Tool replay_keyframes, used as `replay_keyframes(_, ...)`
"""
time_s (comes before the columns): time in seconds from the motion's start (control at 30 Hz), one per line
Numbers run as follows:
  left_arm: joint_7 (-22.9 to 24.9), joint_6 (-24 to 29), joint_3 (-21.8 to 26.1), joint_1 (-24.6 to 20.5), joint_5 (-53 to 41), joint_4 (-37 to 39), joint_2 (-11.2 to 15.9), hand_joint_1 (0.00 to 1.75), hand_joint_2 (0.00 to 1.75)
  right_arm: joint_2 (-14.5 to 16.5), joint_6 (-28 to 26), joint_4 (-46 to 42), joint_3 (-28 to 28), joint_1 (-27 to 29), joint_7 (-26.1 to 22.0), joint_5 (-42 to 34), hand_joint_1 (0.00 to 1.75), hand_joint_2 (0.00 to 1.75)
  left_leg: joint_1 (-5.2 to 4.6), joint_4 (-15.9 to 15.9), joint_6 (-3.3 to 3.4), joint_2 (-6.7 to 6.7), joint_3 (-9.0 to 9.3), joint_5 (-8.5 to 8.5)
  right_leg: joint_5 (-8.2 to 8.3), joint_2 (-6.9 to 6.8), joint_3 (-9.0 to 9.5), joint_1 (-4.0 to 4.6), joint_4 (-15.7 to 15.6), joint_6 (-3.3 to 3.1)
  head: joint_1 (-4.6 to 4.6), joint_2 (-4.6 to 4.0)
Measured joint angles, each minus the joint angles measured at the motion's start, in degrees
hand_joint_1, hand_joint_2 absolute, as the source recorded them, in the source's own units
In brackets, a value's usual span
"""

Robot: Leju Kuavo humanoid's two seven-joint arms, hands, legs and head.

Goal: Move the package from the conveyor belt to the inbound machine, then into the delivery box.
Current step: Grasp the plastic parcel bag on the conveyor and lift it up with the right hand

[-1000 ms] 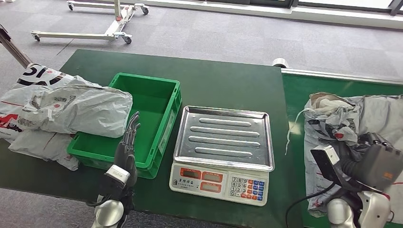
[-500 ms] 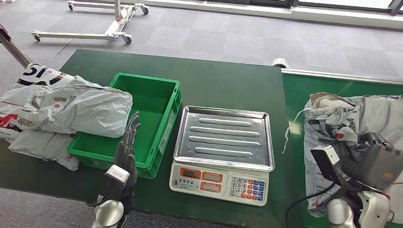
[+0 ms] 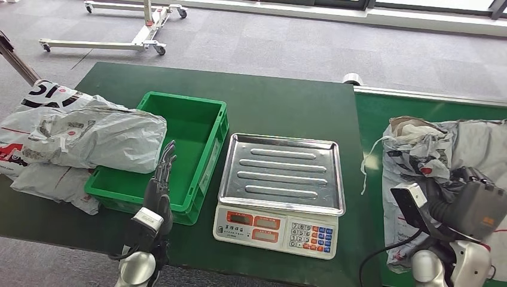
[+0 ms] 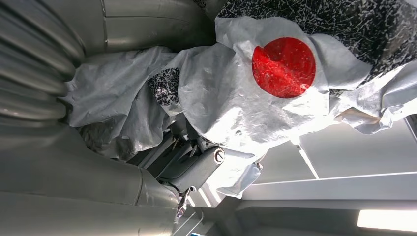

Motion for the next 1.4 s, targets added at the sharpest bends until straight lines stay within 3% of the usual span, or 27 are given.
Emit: replay_keyframes(1.4, -0.01, 0.00, -0.01, 0.00, 0.00, 0.00, 0.00, 0.00, 0.00, 0.00, 0.10, 0.00, 0.01, -0.01, -0.10, -0.10, 1.75, 1.75, 0.00, -0.01, 0.00, 0.00, -0.04, 0.00, 0.00, 0.00, 0.02, 0.00, 0.01, 0.00, 0.01, 0.00)
